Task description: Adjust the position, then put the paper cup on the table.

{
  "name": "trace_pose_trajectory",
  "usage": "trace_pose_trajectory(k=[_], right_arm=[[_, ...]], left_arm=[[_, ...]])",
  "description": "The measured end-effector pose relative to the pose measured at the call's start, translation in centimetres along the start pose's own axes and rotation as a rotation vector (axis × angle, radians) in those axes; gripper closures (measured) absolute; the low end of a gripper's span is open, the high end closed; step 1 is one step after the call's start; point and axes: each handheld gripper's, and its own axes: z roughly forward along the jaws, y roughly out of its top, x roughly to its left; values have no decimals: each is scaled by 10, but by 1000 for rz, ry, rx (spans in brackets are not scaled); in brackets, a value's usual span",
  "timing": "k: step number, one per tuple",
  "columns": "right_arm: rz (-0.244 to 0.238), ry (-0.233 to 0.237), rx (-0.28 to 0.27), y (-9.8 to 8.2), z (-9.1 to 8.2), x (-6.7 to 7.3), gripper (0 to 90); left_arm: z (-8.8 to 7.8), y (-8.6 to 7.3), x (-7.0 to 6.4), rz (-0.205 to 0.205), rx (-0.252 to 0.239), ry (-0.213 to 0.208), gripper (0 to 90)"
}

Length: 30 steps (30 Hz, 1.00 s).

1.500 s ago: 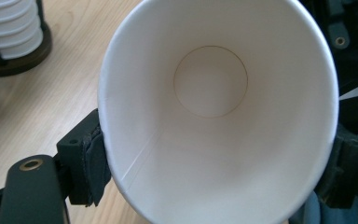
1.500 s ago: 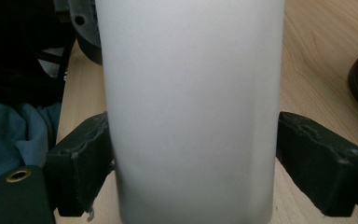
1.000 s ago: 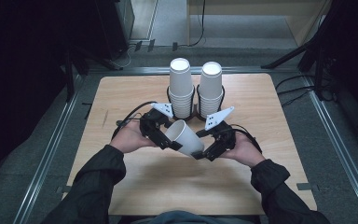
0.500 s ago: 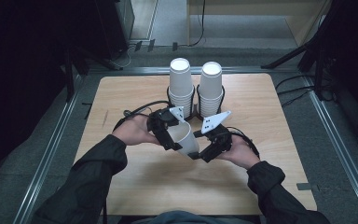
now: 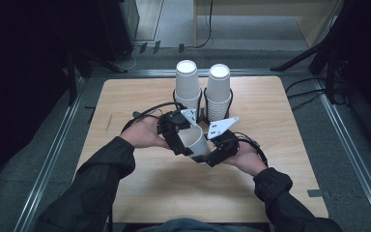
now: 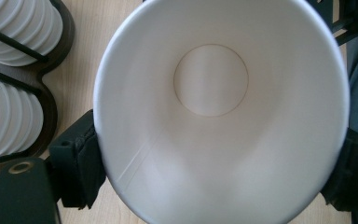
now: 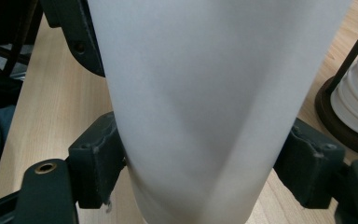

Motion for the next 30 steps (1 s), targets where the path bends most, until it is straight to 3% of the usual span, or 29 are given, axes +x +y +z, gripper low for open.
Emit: trace_pose_trajectory(k=[2, 5, 8, 15, 22, 26, 28, 30], right_arm=[[1, -5, -4, 1, -1, 1, 233], [-10, -14, 1, 2, -2, 1, 231], [7, -34, 1, 1, -6, -2, 230], [20, -51, -34, -2, -17, -7, 226], [45, -43, -70, -6, -23, -8, 224], [53, -33, -77, -7, -23, -8, 223], [53, -28, -81, -8, -22, -8, 223], [53, -22, -85, -9, -21, -8, 223]], left_arm=[[-1, -2, -1, 18, -14, 13, 96], [1, -5, -1, -14, -44, 28, 11], [0, -11, -1, -15, -64, 40, 0], [-4, -30, 3, -100, -141, 24, 0], [-1, -50, -1, -175, -256, 5, 0], [8, -54, -4, -215, -250, 17, 0], [11, -52, -4, -212, -230, 13, 0], [12, -51, -5, -218, -251, 8, 0]])
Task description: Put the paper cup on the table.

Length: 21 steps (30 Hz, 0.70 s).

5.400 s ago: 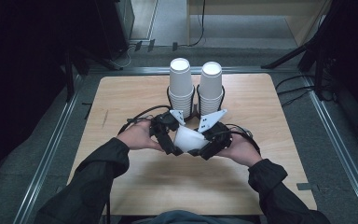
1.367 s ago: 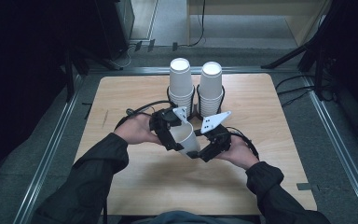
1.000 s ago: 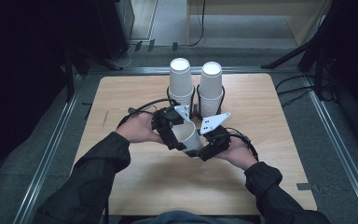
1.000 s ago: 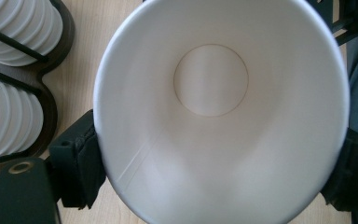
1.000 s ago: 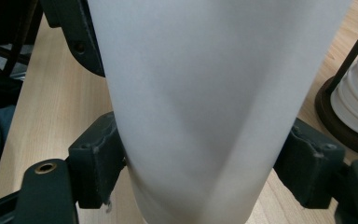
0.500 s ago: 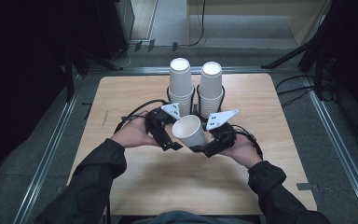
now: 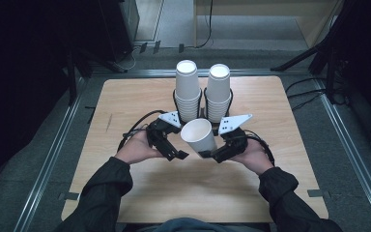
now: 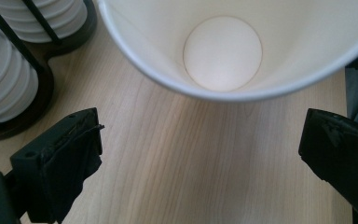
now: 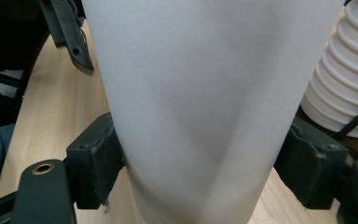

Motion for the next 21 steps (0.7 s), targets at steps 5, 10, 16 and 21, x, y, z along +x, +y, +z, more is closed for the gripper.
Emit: trace_pose_trajectory(k=[5, 10, 16, 21], right_arm=[[-3, 13, 17, -1, 4, 2, 222], [-19, 24, 23, 0, 9, 7, 222], [-7, 46, 10, 2, 13, 8, 221], [-5, 64, 17, 2, 17, 9, 222]], left_arm=[[4, 1, -2, -21, -50, -15, 0], [5, 2, -6, -29, -90, -26, 0], [6, 3, -8, -32, -128, -27, 0], [4, 3, -7, -59, -174, -54, 27]])
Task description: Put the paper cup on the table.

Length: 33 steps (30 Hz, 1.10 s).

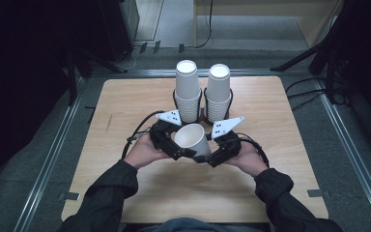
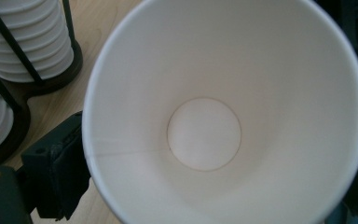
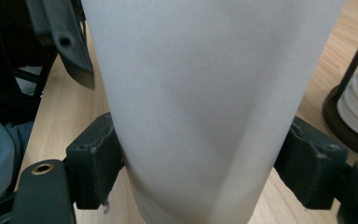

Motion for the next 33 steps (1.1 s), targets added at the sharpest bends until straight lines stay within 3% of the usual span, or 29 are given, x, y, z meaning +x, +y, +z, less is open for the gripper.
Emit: trace_pose_trajectory(k=[10, 16, 23, 29, 33], right_arm=[[-5, 9, 7, -1, 4, 1, 226], [0, 4, 0, 1, 4, 2, 223], [7, 1, 5, 3, 4, 5, 200], [26, -14, 46, 4, 6, 8, 149], [-4, -15, 65, 5, 2, 14, 154]], left_arm=[[-1, 1, -5, 19, 7, 19, 110], [-5, 1, -3, -2, -2, -3, 140], [-9, 1, -3, 2, -1, -11, 150], [-13, -1, -3, 8, 8, -30, 150], [-17, -1, -4, 22, 18, -18, 150]])
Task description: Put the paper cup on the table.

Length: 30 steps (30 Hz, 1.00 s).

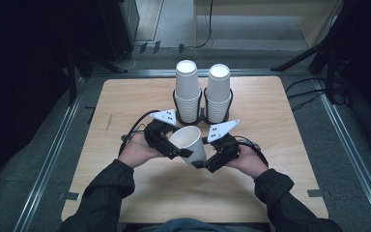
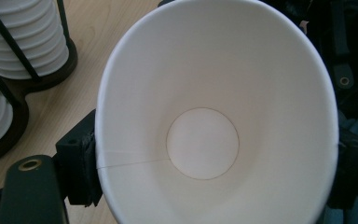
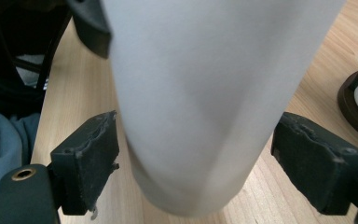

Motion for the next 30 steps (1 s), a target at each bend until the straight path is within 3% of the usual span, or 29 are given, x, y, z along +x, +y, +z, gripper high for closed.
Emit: trace_pose_trajectory(k=[6, 11, 15, 20, 26, 30], right_arm=[[-14, -35, 19, -1, -6, 1, 154], [20, -63, 22, -4, -14, -3, 154], [80, -80, 39, -8, -16, -9, 157], [79, -130, 46, -10, -19, -11, 159], [95, -186, 77, -16, -24, -16, 191], [90, -202, 79, -19, -29, -18, 192]], left_arm=[[-9, -4, 2, -6, 4, 32, 149], [-17, -10, 5, -9, 8, 75, 150], [-24, -14, 7, -40, 9, 98, 147], [-33, -21, 10, -60, 15, 138, 146], [-50, -32, 16, -104, -14, 168, 145], [-59, -39, 19, -119, -11, 216, 145]])
